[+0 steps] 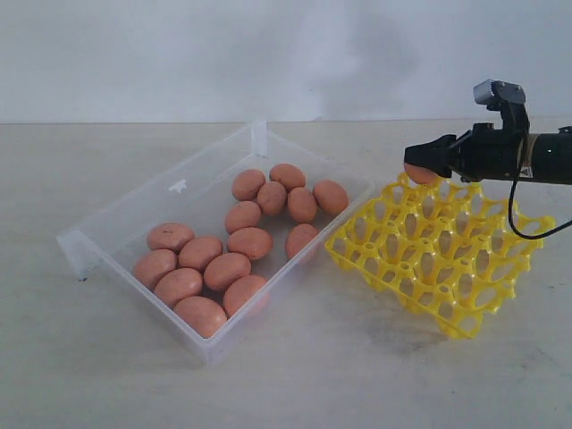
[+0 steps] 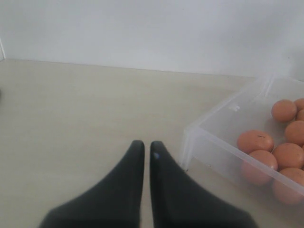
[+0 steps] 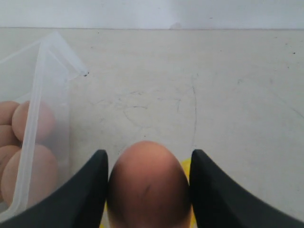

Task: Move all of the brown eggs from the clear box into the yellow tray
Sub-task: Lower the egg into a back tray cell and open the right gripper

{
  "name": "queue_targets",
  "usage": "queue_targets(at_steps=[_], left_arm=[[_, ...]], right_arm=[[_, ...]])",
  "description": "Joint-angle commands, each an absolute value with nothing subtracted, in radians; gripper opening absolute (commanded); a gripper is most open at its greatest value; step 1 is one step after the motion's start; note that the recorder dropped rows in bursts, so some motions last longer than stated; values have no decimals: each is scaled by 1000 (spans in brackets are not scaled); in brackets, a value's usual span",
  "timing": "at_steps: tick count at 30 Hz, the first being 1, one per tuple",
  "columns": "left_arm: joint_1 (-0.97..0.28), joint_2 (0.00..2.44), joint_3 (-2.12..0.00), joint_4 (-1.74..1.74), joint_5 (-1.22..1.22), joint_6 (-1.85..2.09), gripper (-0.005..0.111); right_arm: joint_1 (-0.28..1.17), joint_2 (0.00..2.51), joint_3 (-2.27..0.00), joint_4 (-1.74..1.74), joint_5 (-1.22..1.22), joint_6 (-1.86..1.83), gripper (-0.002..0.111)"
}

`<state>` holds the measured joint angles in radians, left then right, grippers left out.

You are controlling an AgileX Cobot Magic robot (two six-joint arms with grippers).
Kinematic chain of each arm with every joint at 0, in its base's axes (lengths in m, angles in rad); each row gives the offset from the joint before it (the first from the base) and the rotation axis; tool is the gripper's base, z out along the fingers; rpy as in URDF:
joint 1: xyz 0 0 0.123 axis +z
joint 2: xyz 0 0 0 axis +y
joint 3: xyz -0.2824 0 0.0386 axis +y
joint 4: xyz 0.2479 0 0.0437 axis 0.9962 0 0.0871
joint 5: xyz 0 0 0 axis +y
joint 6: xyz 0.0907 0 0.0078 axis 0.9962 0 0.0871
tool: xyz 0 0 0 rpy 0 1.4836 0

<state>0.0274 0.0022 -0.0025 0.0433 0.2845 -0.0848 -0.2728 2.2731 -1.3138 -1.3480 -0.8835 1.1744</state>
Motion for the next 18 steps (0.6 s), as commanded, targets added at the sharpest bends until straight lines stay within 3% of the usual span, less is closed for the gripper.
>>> queue_targets(at_steps=[1, 8, 18], left_arm=[[25, 0, 0, 41, 281, -83, 4], [25, 0, 0, 41, 281, -83, 4], [25, 0, 0, 41, 278, -83, 4]], right_arm=[[-279, 2302, -1319, -1343, -925, 1139, 12], [-279, 2312, -1319, -1288, -932, 1088, 40], [-279, 2312, -1319, -1234, -984, 1083, 41]])
